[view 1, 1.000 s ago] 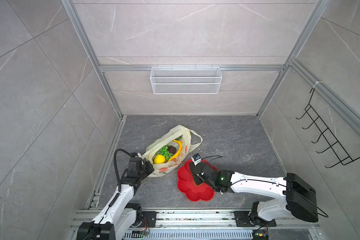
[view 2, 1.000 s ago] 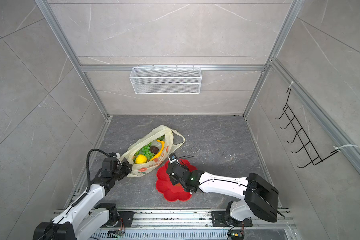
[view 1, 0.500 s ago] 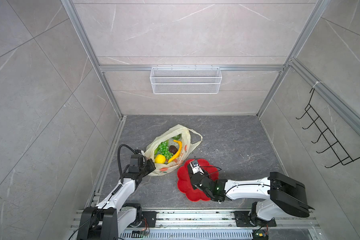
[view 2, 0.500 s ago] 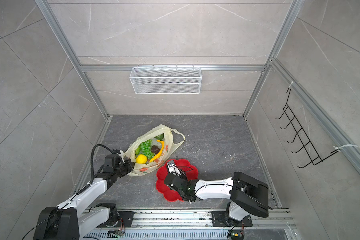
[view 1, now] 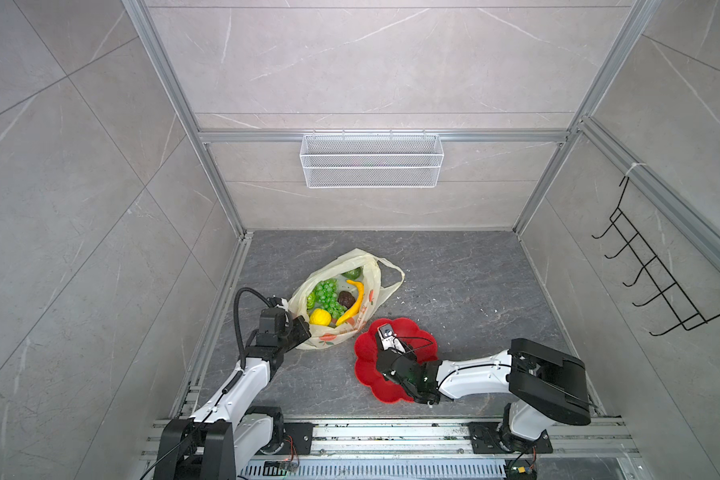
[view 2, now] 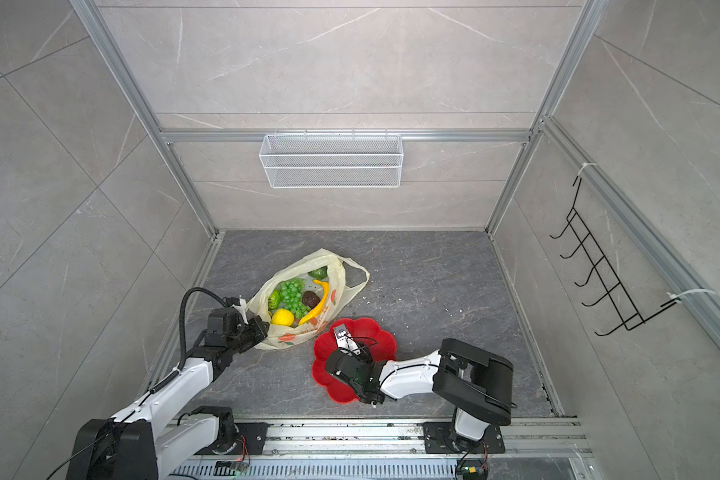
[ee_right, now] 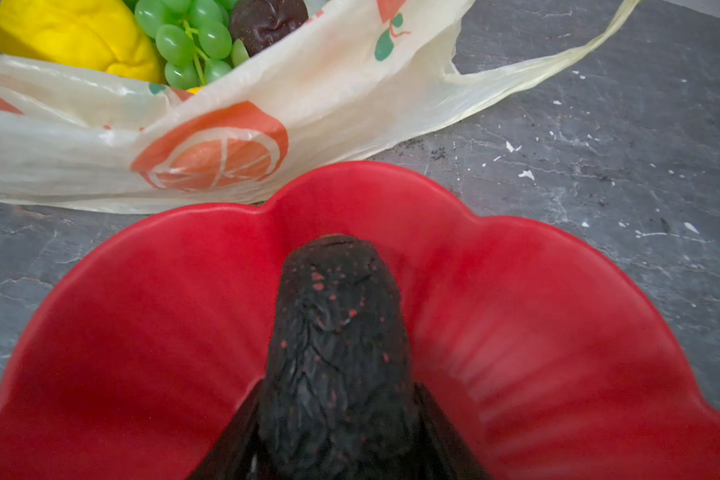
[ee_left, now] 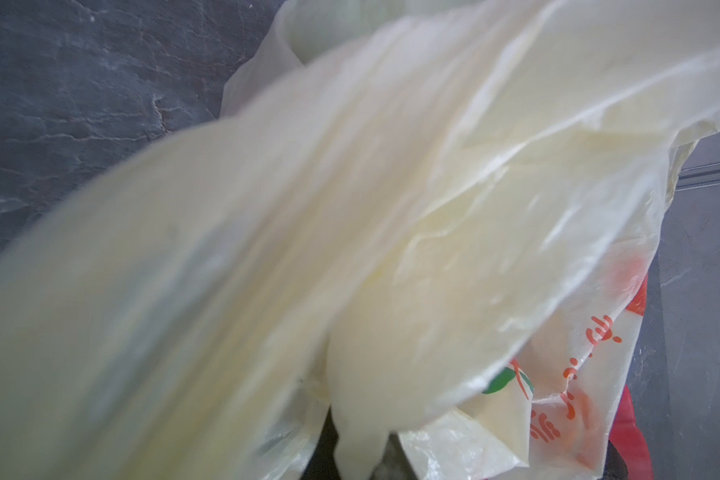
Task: Take the fake fruits out of the plastic bag
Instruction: 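Carry the dark avocado with the right gripper over the red plate and lower it, then open the right gripper to release the avocado onto the plate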
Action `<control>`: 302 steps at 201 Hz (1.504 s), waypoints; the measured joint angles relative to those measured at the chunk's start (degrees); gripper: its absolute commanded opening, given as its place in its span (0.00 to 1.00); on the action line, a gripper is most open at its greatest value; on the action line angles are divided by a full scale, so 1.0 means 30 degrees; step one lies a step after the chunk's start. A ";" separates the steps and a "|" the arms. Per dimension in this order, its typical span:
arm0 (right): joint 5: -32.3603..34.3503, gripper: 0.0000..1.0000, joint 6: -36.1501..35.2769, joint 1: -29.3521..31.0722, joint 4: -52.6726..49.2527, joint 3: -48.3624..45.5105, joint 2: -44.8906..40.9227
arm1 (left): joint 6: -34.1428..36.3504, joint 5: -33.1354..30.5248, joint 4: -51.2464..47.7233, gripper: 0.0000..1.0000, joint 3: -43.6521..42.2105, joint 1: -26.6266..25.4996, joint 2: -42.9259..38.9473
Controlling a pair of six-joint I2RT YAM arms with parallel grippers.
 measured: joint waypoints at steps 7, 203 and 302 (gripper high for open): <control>0.0000 0.38 0.0015 -0.0029 0.0000 0.0109 0.0117 | 0.0000 -0.0007 0.0007 0.00 0.0000 0.0000 -0.0022; 0.0291 0.71 0.0925 -0.0379 -0.0583 0.0933 0.0656 | 0.0000 -0.0058 -0.0015 0.00 -0.0036 0.0000 -0.0860; 0.0277 0.78 0.1217 -0.0641 -0.5785 0.4313 -0.2710 | -0.0015 -0.0240 -0.0015 0.00 -0.0036 0.0000 -0.0831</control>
